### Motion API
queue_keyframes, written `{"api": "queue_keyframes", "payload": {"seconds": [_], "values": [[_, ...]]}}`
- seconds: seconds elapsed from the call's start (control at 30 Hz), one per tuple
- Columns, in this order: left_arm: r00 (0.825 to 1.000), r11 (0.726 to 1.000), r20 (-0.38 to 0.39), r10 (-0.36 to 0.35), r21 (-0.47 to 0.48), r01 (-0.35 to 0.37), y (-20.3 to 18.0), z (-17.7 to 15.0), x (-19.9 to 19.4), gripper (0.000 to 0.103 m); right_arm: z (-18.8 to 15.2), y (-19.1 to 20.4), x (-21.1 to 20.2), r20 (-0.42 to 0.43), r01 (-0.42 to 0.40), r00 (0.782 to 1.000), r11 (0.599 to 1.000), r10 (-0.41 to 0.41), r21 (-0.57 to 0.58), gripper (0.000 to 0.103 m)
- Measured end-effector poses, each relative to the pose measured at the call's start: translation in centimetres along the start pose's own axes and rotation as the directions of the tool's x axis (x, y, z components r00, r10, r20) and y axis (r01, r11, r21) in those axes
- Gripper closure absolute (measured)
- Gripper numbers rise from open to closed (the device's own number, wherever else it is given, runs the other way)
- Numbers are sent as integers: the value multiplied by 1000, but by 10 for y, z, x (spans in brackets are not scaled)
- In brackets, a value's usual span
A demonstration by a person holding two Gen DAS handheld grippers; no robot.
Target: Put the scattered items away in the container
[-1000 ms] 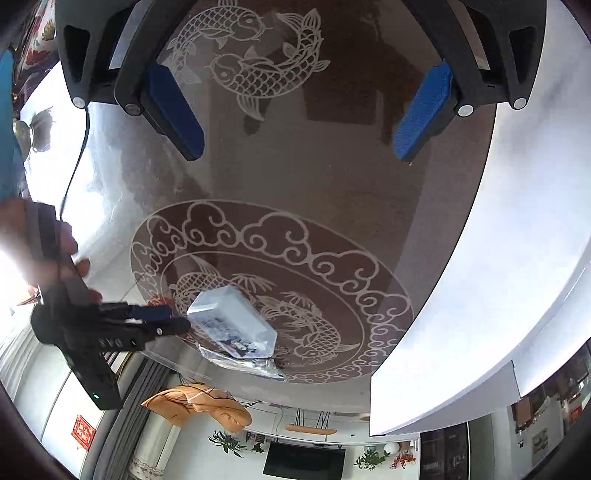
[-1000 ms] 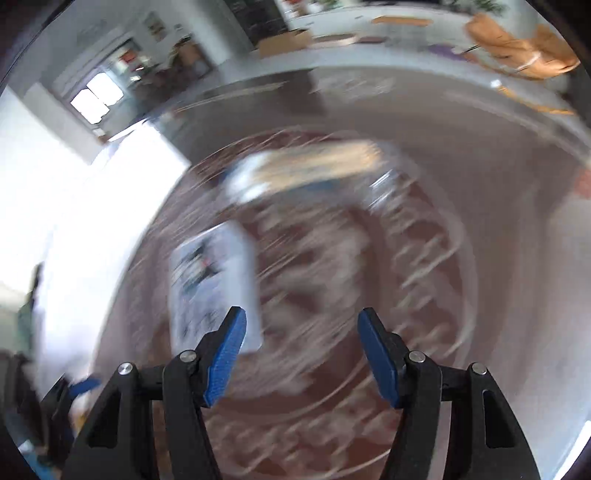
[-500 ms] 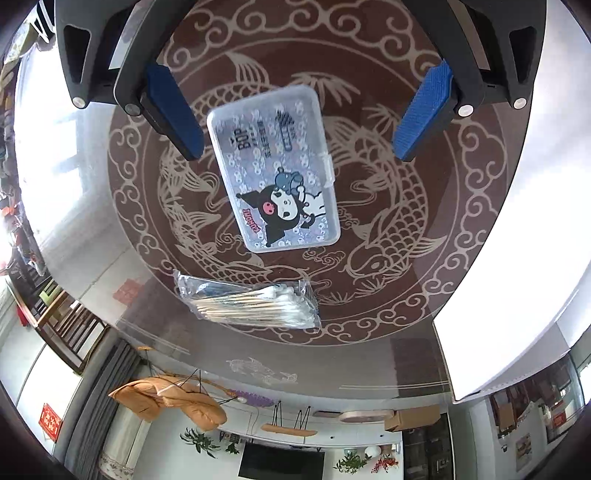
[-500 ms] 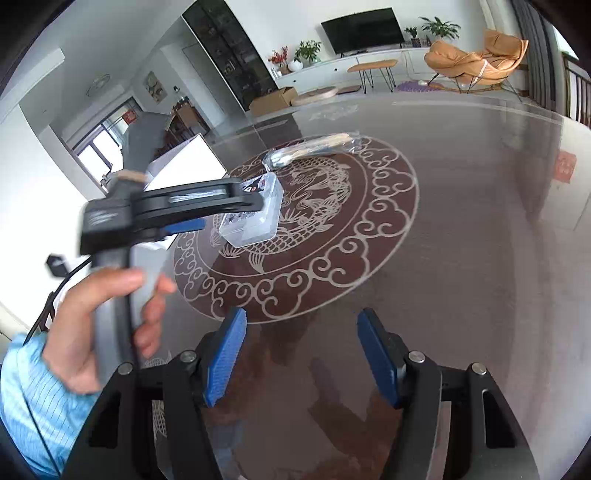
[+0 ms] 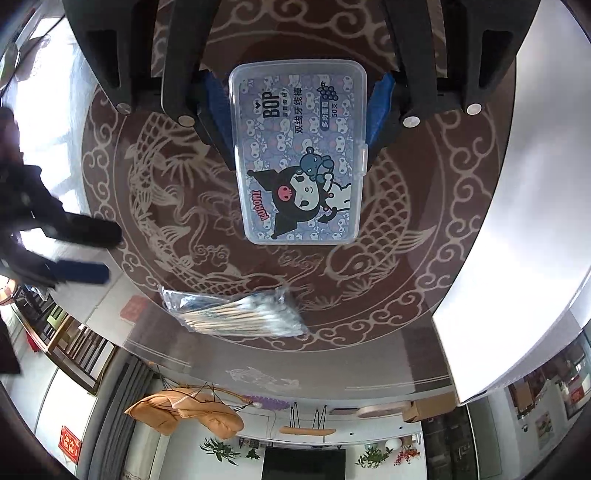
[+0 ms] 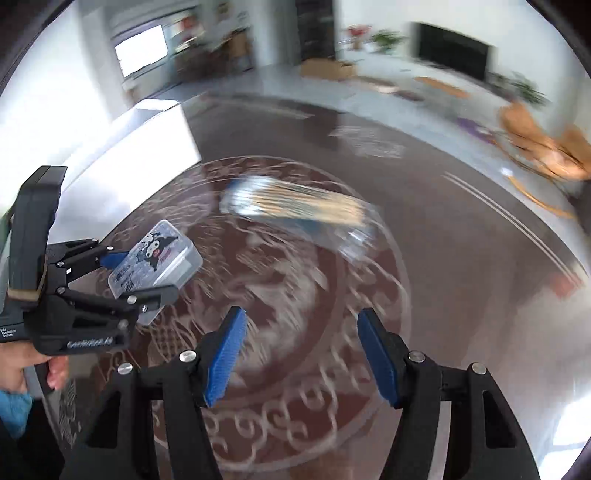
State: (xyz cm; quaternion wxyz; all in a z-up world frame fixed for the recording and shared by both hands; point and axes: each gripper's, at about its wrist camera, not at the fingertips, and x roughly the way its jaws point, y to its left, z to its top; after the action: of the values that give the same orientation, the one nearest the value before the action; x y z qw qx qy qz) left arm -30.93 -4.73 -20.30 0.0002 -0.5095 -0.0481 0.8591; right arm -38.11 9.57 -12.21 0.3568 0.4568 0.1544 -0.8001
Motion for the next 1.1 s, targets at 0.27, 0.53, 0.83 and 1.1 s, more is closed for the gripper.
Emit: {"api": "queue_keyframes", "payload": {"seconds": [0.27, 0.53, 0.83, 1.1], "values": [[1000, 999, -1, -18, 33, 18, 21, -35, -20, 42, 73, 47, 65, -29, 28, 998, 844, -52, -536, 39], [1000, 999, 11, -25, 28, 25, 20, -38, -21, 42, 91, 24, 98, -164, 54, 978, 915, -130, -401, 46], [999, 999, 9, -37, 29, 37, 18, -46, -24, 42, 36, 44, 60, -276, 37, 956, 976, -97, -215, 103], [999, 998, 19, -50, 35, 50, 15, -64, -33, 42, -27, 48, -26, -14, -182, 981, 940, 194, 287, 79]]}}
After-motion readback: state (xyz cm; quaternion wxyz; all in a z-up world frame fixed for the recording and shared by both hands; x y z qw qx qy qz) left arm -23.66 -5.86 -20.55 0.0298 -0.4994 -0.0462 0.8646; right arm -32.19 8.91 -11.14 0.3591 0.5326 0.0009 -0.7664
